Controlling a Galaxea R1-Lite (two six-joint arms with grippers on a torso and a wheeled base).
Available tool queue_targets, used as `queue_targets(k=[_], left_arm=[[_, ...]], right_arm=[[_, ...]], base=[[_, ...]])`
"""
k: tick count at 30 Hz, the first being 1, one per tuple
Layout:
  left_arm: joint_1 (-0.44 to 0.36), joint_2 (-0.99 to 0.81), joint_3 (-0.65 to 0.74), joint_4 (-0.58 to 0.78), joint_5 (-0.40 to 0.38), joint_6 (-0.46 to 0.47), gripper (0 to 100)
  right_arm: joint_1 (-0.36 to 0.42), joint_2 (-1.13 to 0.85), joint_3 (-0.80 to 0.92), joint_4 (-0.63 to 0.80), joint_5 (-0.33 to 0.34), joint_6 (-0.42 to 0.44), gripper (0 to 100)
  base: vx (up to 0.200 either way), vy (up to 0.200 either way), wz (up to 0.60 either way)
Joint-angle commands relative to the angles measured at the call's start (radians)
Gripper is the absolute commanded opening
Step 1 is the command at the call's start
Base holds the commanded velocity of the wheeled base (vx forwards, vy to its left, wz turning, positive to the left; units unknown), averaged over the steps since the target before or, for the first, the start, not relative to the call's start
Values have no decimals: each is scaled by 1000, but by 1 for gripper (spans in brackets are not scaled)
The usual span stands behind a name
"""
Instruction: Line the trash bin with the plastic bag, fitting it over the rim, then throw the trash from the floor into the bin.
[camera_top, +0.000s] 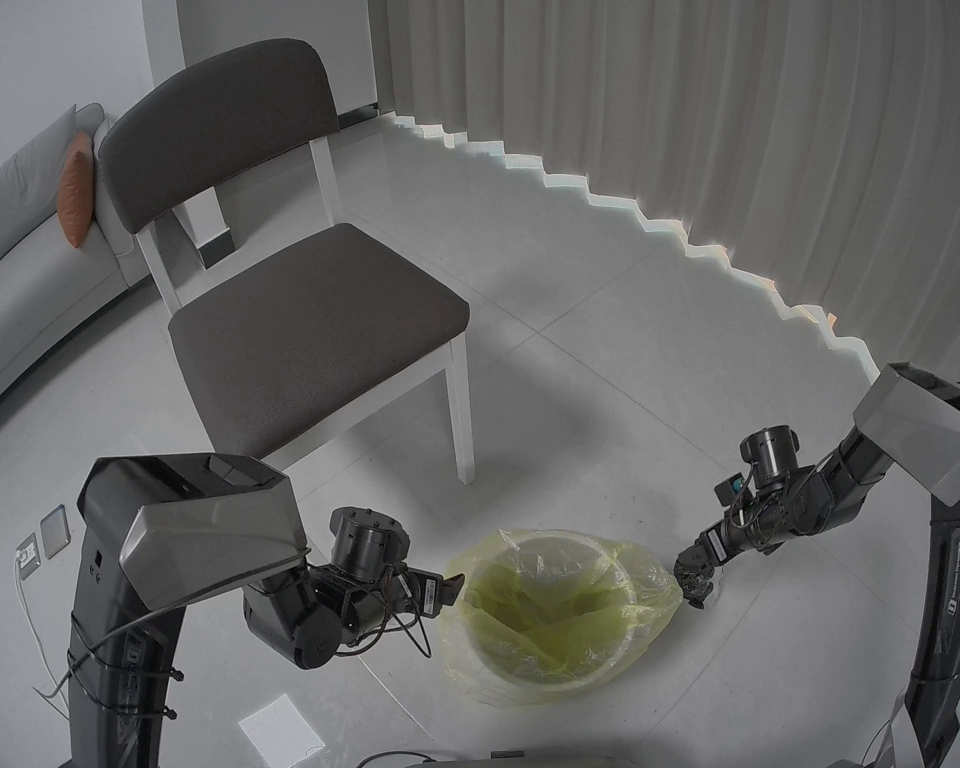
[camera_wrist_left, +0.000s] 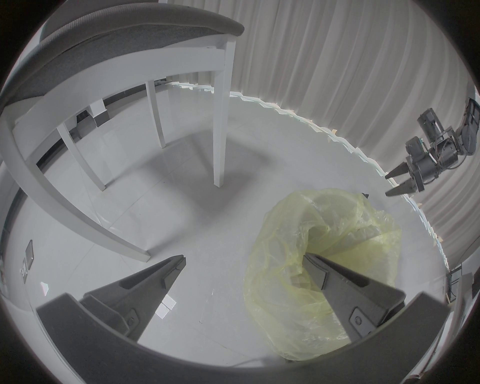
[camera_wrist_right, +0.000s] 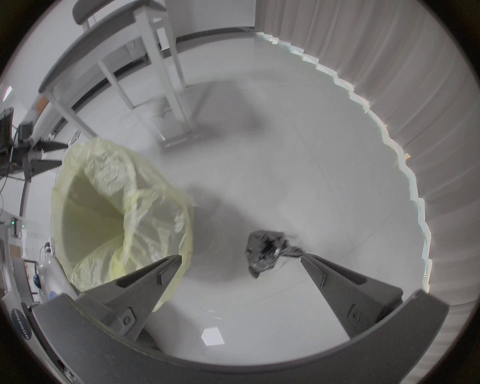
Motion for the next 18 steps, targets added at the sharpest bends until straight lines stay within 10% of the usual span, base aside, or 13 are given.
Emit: queue_targets(k=[1,18], left_arm=[[-1,-27,12,-12,2,-8,100],[7,-40,109,-240,-111,0,100]], right_arm=[[-59,-1,-112,13,7,10,100],[-79,148,-405,148,15,76,100]], base=[[0,0,0],[-106,0,0]])
